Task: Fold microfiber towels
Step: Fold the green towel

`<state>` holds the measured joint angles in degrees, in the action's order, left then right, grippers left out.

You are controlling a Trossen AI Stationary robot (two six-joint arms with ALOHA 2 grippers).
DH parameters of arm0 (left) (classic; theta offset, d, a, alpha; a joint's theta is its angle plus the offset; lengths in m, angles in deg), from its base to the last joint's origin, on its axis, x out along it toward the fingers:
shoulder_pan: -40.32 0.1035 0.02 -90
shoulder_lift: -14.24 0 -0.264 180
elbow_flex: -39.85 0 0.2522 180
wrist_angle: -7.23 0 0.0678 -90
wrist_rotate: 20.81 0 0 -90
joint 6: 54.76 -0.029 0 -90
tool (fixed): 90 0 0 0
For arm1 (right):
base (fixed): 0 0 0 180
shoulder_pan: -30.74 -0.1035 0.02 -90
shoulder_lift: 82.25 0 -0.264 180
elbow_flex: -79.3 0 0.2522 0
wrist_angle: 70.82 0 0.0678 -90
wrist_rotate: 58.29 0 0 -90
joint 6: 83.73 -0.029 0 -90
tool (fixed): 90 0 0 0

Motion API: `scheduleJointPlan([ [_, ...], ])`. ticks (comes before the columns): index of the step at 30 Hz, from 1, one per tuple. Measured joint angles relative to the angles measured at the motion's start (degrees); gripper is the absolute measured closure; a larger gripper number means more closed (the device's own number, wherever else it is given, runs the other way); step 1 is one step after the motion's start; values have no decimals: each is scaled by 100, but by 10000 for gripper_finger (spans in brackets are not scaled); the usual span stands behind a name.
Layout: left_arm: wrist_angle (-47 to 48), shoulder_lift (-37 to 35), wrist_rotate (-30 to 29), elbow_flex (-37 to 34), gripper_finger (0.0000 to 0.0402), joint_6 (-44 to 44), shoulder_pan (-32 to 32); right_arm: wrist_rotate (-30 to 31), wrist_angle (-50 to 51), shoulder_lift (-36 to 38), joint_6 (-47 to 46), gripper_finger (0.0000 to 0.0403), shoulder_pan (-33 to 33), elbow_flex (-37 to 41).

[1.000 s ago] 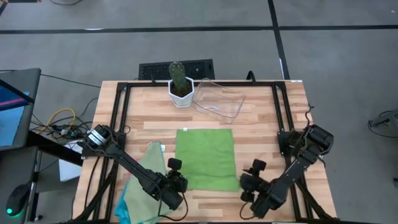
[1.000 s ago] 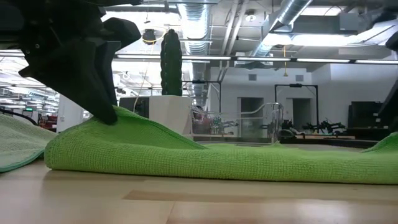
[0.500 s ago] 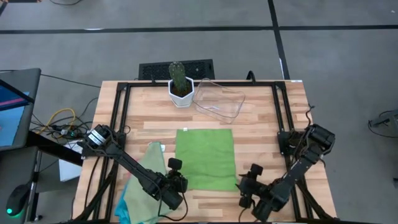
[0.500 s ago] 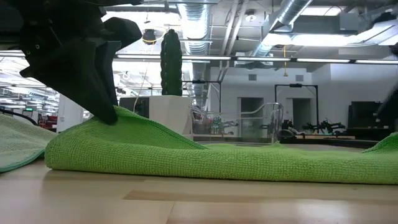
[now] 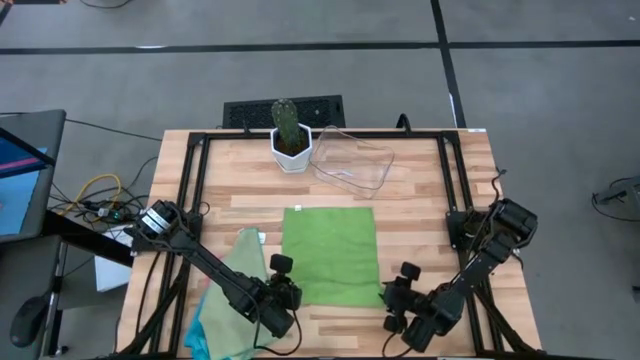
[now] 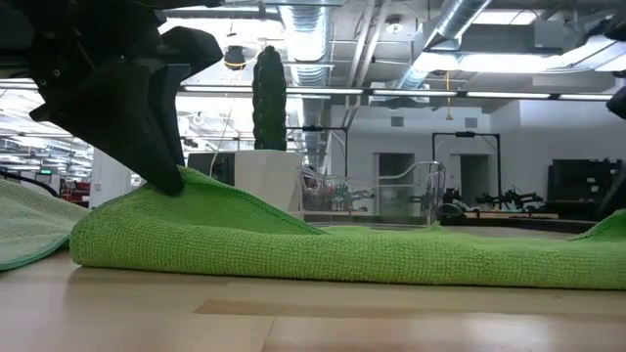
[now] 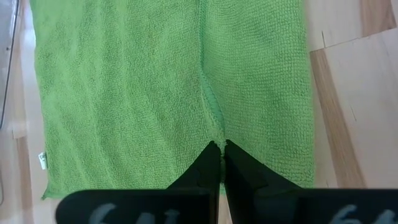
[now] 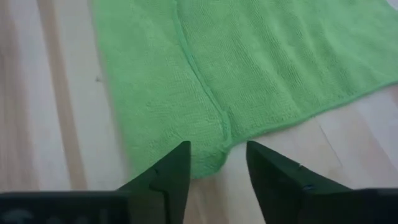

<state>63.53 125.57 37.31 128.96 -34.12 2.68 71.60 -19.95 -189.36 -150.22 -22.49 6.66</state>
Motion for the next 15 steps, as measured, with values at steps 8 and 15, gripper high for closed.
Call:
scheduleJointPlan([
  [8, 0, 0, 0, 0, 401, -2, 1, -142, -228, 0, 52, 293, 55, 197],
  [15, 0, 0, -2, 0, 401, -2, 1, -246, -228, 0, 49, 388, 83, 197],
])
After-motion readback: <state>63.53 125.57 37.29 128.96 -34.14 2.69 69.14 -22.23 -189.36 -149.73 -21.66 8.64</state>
